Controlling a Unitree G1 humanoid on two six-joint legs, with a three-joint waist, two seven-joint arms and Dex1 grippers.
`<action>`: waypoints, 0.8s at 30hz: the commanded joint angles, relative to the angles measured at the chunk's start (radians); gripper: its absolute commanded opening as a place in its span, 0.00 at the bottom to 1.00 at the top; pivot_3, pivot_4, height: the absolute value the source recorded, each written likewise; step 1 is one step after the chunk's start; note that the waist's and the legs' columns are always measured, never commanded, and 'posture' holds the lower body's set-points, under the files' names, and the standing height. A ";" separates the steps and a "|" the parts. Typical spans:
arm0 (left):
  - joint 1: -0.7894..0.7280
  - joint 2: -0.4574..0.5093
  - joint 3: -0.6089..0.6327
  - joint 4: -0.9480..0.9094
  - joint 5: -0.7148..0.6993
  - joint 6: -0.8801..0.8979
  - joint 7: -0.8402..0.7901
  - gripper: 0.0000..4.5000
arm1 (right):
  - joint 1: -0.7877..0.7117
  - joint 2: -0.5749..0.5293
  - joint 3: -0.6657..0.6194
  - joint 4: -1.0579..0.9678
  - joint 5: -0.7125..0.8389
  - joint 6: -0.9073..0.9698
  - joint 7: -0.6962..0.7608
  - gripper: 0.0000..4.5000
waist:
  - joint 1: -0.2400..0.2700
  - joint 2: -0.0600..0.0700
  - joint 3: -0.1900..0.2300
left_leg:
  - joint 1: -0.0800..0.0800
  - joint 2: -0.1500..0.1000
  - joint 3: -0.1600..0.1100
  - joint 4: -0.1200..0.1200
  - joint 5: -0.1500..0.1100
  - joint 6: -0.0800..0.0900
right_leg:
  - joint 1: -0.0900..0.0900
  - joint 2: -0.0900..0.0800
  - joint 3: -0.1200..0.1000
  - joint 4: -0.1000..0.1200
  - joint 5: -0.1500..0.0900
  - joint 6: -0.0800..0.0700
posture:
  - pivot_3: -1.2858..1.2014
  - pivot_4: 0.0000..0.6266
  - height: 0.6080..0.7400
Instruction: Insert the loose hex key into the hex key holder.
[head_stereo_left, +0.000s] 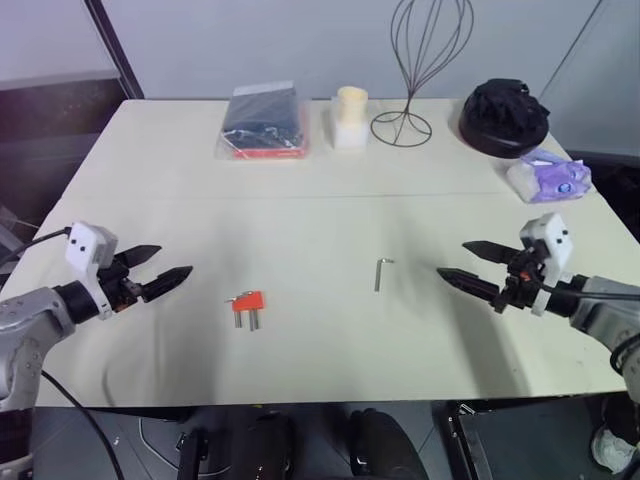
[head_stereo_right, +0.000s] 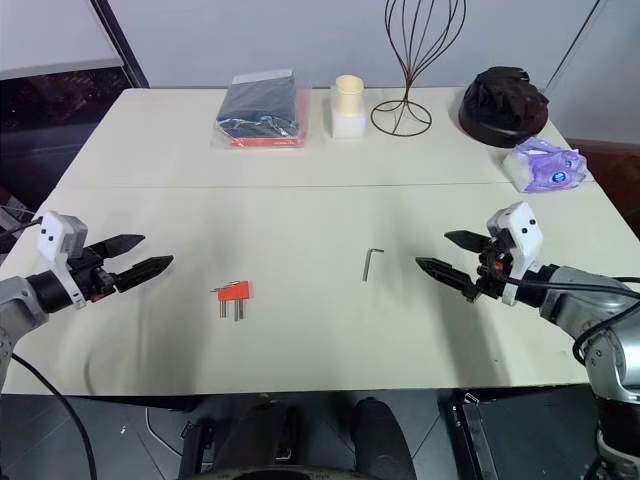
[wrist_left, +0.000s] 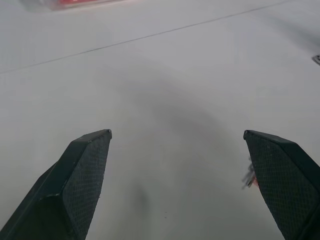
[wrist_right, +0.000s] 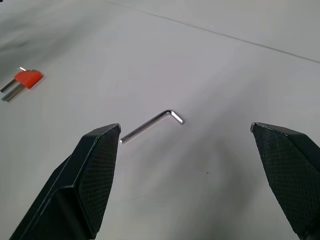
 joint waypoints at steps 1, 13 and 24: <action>-0.030 0.007 0.012 -0.008 0.008 -0.028 0.010 0.98 | -0.030 -0.004 -0.001 0.003 -0.006 -0.020 -0.004 0.97 | 0.000 0.000 0.000 | 0.000 0.000 0.000 0.000 0.000 0.000 | 0.000 0.000 0.000 0.000 0.000 0.000 | 0.52 0.24 1.00; -0.071 0.013 -0.006 0.046 0.019 -0.054 -0.019 0.98 | -0.062 -0.001 0.018 0.003 -0.022 -0.020 -0.020 0.97 | 0.000 0.000 0.000 | 0.000 0.000 0.000 0.000 0.000 0.000 | 0.000 0.000 0.000 0.000 0.000 0.000 | 0.52 0.24 1.00; -0.098 0.008 -0.025 0.068 0.033 -0.074 -0.022 0.98 | -0.067 -0.002 0.026 0.027 -0.052 -0.044 -0.021 0.97 | 0.000 0.000 0.000 | 0.000 0.000 0.000 0.000 0.000 0.000 | 0.000 0.000 0.000 0.000 0.000 0.000 | 0.52 0.24 1.00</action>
